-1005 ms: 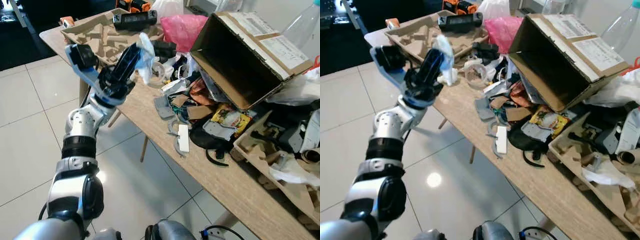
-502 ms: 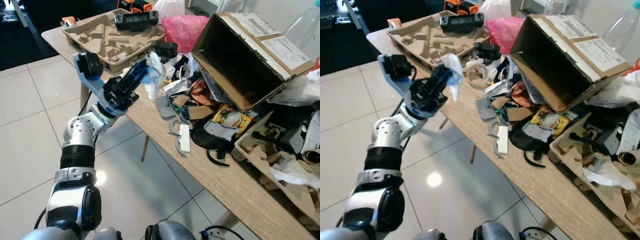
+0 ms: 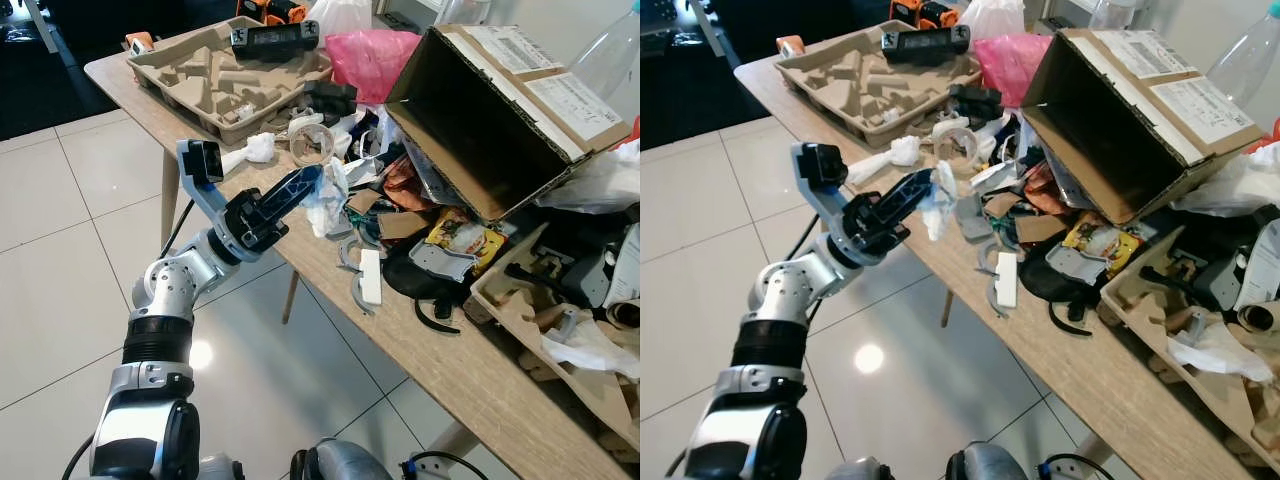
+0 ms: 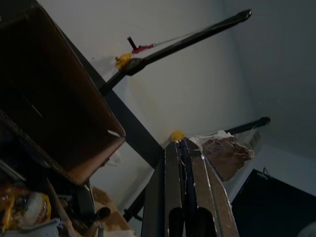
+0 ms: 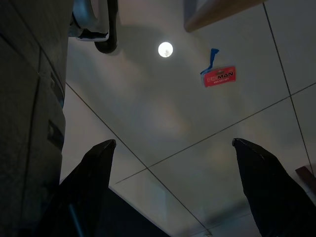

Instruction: Picking trash to rubbish bin

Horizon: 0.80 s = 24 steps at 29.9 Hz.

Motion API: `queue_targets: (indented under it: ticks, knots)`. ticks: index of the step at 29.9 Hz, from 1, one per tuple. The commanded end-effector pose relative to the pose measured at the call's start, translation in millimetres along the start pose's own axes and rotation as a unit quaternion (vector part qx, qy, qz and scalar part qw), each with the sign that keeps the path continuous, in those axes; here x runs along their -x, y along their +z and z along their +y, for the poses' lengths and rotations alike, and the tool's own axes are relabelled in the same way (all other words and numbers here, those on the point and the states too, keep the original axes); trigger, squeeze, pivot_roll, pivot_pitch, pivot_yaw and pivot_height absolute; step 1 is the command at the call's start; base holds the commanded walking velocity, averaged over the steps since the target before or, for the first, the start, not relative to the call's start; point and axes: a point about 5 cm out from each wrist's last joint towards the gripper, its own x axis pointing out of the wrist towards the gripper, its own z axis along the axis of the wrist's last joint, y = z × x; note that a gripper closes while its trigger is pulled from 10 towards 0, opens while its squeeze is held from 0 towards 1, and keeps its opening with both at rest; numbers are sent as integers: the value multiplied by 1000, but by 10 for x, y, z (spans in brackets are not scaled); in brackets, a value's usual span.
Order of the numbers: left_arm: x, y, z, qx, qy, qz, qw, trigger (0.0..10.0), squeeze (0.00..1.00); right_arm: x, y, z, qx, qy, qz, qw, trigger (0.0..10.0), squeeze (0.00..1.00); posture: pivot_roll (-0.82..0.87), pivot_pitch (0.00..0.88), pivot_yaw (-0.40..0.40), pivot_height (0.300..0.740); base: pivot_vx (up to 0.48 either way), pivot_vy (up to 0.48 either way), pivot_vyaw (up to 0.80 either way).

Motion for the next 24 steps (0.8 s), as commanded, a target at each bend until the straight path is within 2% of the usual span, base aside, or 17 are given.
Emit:
queue_targets:
  ticks: [1,24]
  knots:
    - [-32,-82,10,10,-1,6,1000,10000,0,-3,-18,43,-4,9,0,1000,10000,0,106,134,-59,740,-247,0,0]
    - [-59,-153,25,0,5,24,1000,10000,0,-2,-12,32,0,6,-1,1000,10000,0,99,114,-65,740,-320,0,0]
